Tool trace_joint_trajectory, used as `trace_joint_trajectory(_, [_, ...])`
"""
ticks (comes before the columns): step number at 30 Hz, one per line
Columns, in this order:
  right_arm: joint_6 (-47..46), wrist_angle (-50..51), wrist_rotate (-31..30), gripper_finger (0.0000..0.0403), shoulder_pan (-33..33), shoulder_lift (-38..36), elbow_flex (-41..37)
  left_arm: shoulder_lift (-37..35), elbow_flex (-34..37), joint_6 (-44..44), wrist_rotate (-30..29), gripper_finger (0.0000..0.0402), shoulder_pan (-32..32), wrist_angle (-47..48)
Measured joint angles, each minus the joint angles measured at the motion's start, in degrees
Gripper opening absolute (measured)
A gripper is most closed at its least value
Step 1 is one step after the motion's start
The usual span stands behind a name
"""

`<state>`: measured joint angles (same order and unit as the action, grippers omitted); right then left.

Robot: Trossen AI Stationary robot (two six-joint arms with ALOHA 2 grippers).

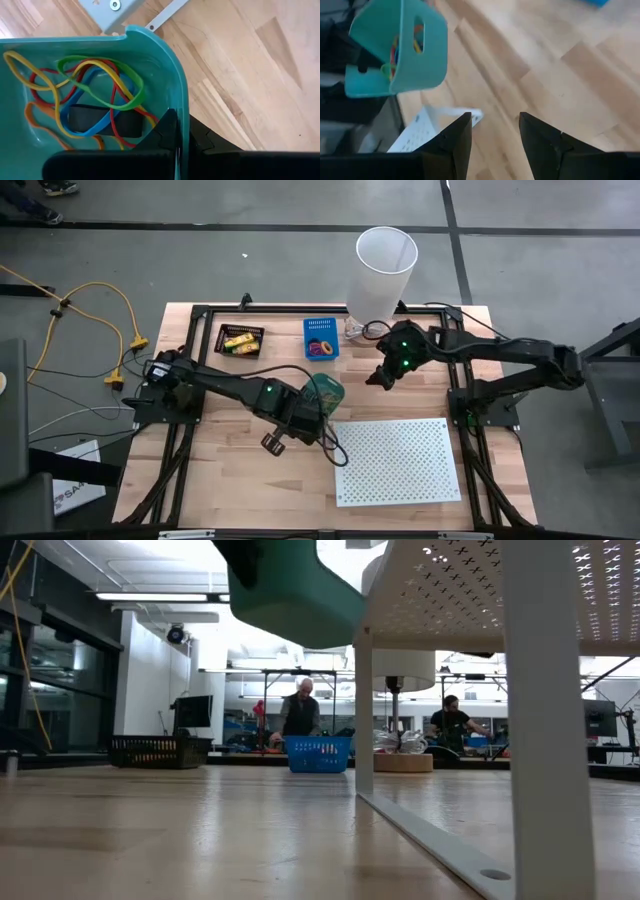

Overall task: Pick & Place Office Desk Supplies
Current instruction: Put the green bin with the rubber bands on the shelf

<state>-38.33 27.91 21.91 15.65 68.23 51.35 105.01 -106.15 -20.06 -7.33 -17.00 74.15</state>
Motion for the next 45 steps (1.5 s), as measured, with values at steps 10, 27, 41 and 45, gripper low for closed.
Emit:
trace_joint_trajectory(10, [5.62,6.63,2.92,0.0152,1.63,1.05,7.35,0.00,0.00,0.38,5.23,0.0001,1.25,0.02])
trace_joint_trajectory(27, [12.68,29.44,-6.82,0.0152,-3.70,21.29,41.89,0.00,0.02,-0.08,6.66,0.0001,1.01,-0.46])
trace_joint_trajectory(41, [13.25,29.70,-10.03,0.0152,-7.88,25.86,42.64,0.00,0.04,1.47,6.54,0.0001,0.24,-1.20])
trace_joint_trajectory(45, [12.76,29.55,-10.79,0.0152,-8.32,25.86,42.64,0.00,0.04,1.43,5.09,0.0001,0.27,-1.91])
